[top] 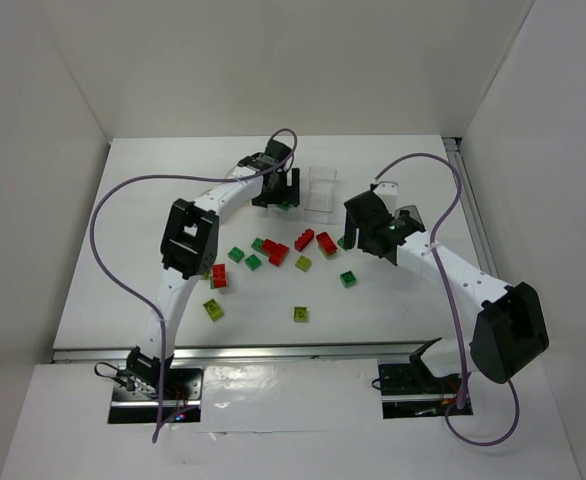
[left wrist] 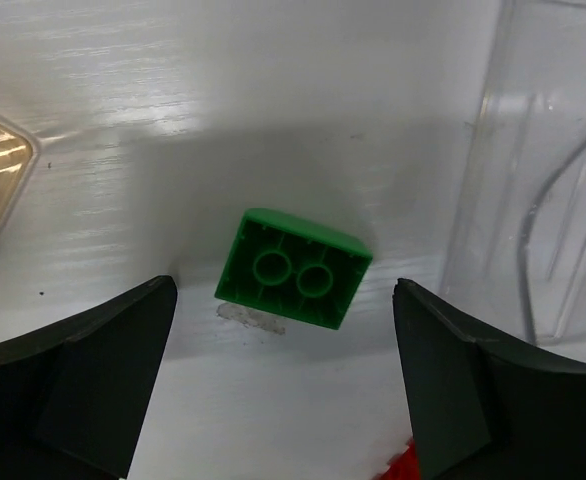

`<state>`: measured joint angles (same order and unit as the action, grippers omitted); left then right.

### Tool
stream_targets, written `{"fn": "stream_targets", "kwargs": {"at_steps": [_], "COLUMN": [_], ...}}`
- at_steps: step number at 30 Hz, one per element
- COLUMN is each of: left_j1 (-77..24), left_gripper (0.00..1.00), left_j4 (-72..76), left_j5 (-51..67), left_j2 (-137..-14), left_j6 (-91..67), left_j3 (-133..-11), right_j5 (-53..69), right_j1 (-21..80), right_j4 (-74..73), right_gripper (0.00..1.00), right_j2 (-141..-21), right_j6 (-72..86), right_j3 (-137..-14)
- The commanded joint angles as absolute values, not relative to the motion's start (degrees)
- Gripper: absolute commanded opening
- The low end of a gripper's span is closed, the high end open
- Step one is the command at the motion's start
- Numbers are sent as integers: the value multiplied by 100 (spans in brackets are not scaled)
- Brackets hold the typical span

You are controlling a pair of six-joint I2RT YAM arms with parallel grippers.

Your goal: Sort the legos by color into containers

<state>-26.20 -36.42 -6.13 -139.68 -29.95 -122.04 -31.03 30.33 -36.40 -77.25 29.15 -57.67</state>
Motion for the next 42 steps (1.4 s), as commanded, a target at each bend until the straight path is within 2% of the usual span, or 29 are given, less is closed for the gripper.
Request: {"fn": "stream_targets", "kwargs": {"at_steps": [1, 5, 6, 11, 13, 17, 18, 20, 30, 39, 42], "left_j1": [-2725, -2847, -2848, -2900, -2900, -2900, -2900, -2900, -2734, -1794, -1591], "left_gripper": [99, 83, 75, 64, 44, 32, 32, 24, 25, 25, 30], "left_j4": [-3586, -3533, -3533, -3472, -3472, -3472, -3472, -3419, -3585, -3797, -3797], "left_j5": [-817, -1098, -1247, -1380, -1380, -1512, -1607, -1792, -2373, -2101, -2180], "left_j2": [-14054, -14177, -14177, -14229, -14229, -13993, -13896, -13580, -12429, -12059, -12059], "left_j6": [-2804, -2610, -2549, -2347, -2294, -2294, -2294, -2241, -2188, -2654, -2908], "left_j3": [-12437, -12550, -12551, -12604, -12604, -12490, -12411, -12227, -11480, -10724, -10574], "right_j5": [-3287, -3234, -3234, -3234, -3234, -3234, -3182, -3182, -3182, -3234, -3234], "right_j1": [3006, 3006, 3006, 3006, 3006, 3006, 3006, 3006, 3006, 3006, 3059], "right_j4": [-3735, -3683, -3683, -3683, -3630, -3630, -3630, -3630, -3683, -3683, -3683], "right_gripper": [100, 100, 100, 100, 100, 100, 100, 100, 100, 100, 100], "right_j2": [-7532, -7655, -7655, -7717, -7769, -7770, -7770, -7770, -7770, -7664, -7664], "right_j6": [3015, 3015, 3015, 3015, 3015, 3067, 3067, 3067, 3067, 3067, 3067], "right_j3": [-5757, -5757, -5757, -5757, -5704, -5704, -5704, -5704, -5757, -5757, -5757]}}
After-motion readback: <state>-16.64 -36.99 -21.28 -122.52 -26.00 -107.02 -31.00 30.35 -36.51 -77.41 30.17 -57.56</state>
